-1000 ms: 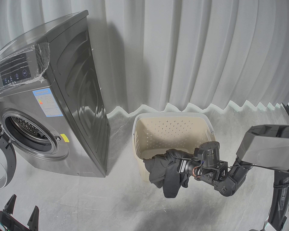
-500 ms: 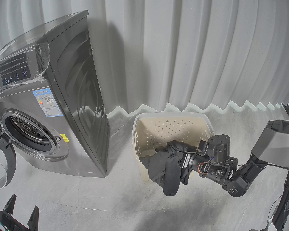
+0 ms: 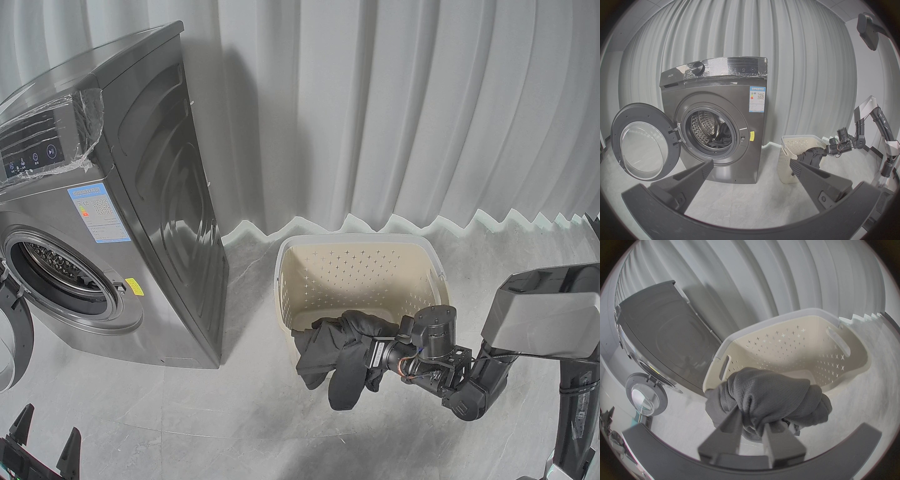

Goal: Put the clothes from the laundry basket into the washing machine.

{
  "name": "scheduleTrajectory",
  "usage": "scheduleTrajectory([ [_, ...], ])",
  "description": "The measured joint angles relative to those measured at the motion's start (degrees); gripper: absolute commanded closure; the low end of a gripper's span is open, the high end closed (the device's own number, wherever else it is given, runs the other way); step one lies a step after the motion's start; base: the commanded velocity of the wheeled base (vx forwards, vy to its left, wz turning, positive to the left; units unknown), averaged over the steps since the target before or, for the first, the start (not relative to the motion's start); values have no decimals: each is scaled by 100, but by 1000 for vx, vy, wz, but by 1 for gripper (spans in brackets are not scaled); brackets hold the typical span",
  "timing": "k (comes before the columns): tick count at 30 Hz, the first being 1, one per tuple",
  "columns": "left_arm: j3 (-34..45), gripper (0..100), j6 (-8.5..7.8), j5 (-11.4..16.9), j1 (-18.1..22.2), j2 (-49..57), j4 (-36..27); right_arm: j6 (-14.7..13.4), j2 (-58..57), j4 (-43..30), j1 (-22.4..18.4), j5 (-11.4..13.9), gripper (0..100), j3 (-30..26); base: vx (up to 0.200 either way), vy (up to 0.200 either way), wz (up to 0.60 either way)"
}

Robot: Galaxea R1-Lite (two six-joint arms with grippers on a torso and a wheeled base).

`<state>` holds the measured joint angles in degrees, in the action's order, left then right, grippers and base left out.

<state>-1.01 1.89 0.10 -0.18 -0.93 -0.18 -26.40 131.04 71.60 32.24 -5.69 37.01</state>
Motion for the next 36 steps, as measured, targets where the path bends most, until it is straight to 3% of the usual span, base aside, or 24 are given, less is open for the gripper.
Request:
scheduleTrajectory([
  [25, 0, 0, 11, 0, 0, 0, 0, 321, 822, 112, -629, 4, 0, 193, 0, 0, 0],
  [26, 0, 0, 11, 0, 0, 0, 0, 321, 848, 113, -625, 9, 100, 232, 0, 0, 0],
  [36, 0, 0, 11, -2, 0, 0, 0, 488, 1067, 545, -579, 23, 100, 336, 0, 0, 0],
])
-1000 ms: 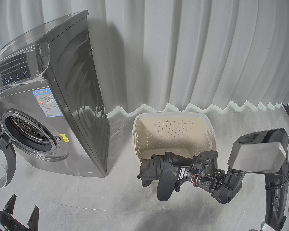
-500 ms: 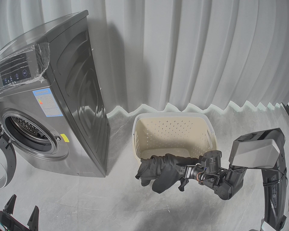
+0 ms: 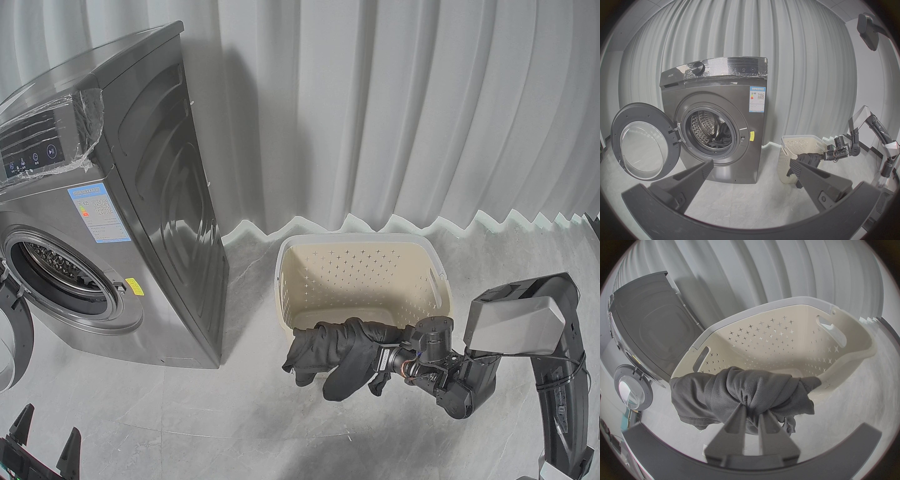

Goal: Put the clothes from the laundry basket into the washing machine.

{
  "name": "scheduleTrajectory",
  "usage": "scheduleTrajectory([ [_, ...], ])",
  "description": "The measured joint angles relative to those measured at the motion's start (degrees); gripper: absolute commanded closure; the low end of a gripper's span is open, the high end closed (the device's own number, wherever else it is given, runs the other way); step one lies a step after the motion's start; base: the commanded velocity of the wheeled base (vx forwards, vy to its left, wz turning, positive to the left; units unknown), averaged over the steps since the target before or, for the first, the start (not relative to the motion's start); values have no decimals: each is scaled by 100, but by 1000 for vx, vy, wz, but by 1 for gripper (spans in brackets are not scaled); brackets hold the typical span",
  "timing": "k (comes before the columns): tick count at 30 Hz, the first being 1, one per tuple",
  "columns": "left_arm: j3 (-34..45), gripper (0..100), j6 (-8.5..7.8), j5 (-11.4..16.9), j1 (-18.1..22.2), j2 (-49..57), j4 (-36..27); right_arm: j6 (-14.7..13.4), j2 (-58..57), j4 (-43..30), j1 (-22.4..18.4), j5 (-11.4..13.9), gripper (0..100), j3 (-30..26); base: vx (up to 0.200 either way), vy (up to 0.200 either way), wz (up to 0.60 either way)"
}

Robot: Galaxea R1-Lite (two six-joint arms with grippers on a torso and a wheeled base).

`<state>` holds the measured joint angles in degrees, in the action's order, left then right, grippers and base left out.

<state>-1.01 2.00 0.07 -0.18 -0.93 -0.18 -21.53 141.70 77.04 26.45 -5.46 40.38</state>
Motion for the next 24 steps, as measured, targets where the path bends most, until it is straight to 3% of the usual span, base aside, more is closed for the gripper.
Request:
scheduleTrajectory([
  [9, 0, 0, 0, 2, 0, 0, 2, 161, -350, 279, 30, 7, 100, -535, 0, 0, 0],
  [18, 0, 0, 0, 2, 0, 0, 0, 268, -1462, 416, 457, -1, 100, -1292, 0, 0, 0],
  [24, 0, 0, -1, -2, 0, 0, 0, 335, -2061, 428, 579, -15, 100, -1430, 0, 0, 0],
])
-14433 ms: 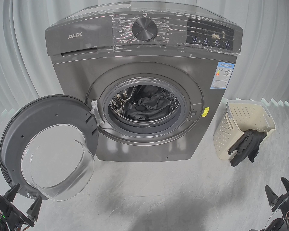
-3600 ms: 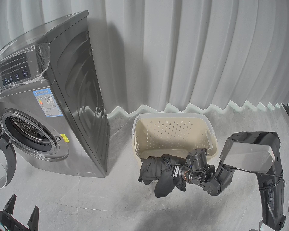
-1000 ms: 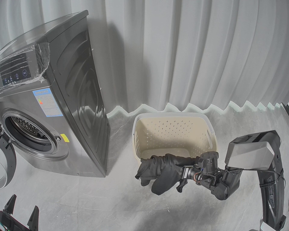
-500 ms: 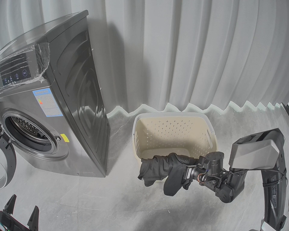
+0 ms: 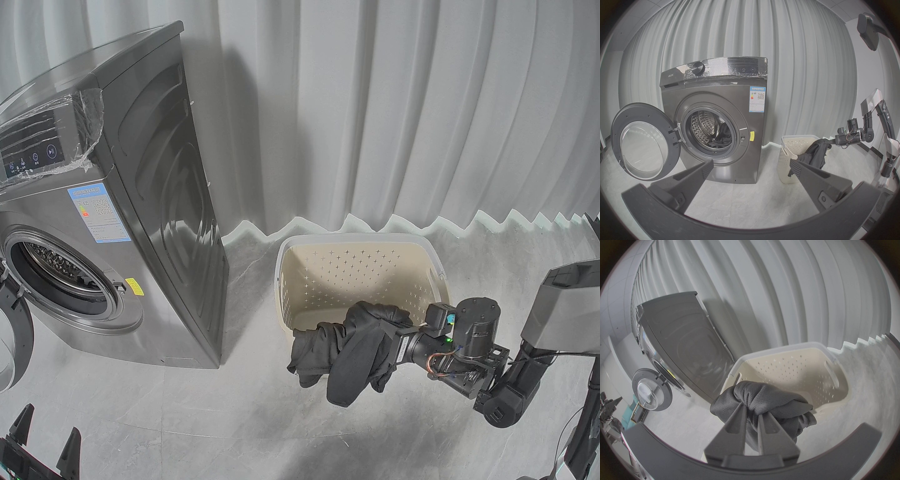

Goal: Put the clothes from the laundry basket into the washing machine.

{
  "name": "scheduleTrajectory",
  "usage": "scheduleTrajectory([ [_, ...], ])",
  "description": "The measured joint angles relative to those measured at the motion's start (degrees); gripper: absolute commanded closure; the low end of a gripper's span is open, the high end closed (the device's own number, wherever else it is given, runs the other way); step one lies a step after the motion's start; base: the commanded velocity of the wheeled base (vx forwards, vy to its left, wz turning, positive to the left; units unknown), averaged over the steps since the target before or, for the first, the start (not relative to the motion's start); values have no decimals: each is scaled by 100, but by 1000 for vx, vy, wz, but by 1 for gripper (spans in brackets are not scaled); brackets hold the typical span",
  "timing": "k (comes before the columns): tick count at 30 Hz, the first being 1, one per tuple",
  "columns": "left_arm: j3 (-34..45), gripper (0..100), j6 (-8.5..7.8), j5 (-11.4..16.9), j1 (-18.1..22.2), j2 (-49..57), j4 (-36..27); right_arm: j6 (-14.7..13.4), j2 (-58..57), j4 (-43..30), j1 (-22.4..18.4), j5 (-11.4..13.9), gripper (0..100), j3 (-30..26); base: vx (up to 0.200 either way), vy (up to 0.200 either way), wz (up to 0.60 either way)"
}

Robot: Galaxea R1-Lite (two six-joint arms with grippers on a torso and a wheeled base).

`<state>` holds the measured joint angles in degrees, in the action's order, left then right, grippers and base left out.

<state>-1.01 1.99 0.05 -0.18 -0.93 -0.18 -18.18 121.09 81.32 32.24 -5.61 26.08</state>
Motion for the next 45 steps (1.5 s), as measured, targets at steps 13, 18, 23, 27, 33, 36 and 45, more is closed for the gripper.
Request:
scheduleTrajectory([
  [13, 0, 0, 4, 5, 0, 0, 0, 435, -1097, -44, 50, -27, 100, 96, 0, 0, 0],
  [18, 0, 0, 9, 5, 0, 0, 2, 841, -1652, -280, 66, -27, 100, 272, 0, 0, 0],
  [23, 0, 0, 9, 2, 0, 0, 2, 1125, -2122, -523, 129, -27, 100, 482, 0, 0, 0],
  [27, 0, 0, 6, 5, 0, 0, 2, 1279, -2481, -797, 168, -30, 100, 652, 0, 0, 0],
  [33, 0, 0, -2, 6, 0, 0, 2, 1351, -2889, -967, 184, -317, 100, 766, 0, 0, 0],
  [36, 0, 0, -2, 11, 0, 0, 2, 1353, -2985, -980, 184, -567, 100, 777, -67, 0, 0],
  [45, 0, 0, 6, 11, -2, 0, 0, 1340, -3079, -964, 110, -722, 100, 402, -178, 0, 0],
])
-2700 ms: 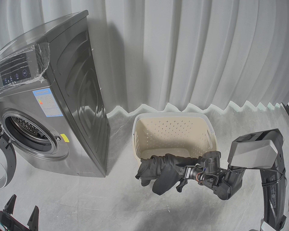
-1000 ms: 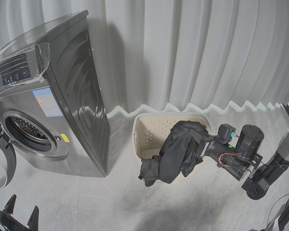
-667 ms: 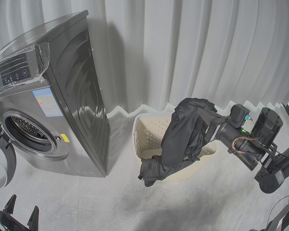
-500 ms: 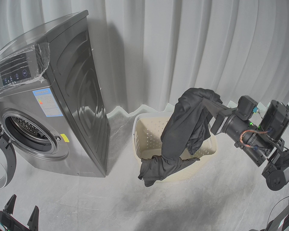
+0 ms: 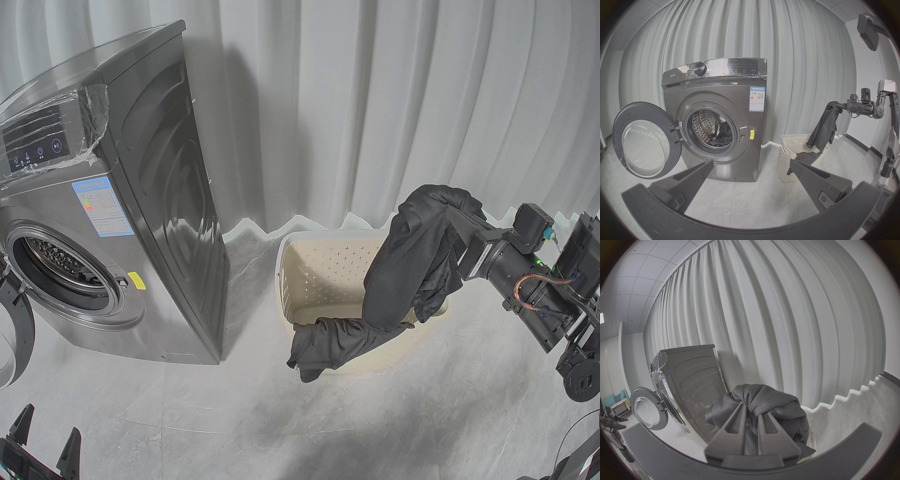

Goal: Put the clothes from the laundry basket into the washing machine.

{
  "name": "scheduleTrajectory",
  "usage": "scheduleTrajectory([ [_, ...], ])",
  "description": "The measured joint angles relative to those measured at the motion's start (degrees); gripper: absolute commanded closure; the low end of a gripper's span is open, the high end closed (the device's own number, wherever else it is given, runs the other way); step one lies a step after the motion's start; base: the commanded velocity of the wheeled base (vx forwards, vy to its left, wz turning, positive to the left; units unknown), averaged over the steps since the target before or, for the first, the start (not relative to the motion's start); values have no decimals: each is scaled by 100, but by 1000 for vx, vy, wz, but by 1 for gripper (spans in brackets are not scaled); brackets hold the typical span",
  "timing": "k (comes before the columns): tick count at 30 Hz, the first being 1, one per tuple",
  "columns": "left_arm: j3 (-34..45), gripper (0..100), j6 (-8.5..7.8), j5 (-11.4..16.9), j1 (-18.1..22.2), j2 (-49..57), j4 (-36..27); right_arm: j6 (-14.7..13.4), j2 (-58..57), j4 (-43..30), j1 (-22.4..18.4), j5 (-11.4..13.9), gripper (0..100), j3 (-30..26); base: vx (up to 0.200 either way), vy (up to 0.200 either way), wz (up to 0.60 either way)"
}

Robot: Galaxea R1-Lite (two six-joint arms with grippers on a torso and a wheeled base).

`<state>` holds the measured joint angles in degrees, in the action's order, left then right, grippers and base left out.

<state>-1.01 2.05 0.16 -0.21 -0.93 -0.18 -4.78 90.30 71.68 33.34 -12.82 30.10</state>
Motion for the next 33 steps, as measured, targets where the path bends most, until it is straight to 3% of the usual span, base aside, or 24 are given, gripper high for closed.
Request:
scheduleTrajectory([
  [5, 0, 0, 9, -5, 0, 0, -2, -6, -33, 38, -60, 0, 100, -55, 0, 0, 0],
  [14, 0, 0, 24, -9, 0, 0, 0, -50, -69, 216, -85, 119, 100, -9, 0, 200, 0],
  [33, 0, 0, 30, -6, 5, 0, -9, -50, -144, 268, -85, 117, 100, -122, 0, 200, 0],
])
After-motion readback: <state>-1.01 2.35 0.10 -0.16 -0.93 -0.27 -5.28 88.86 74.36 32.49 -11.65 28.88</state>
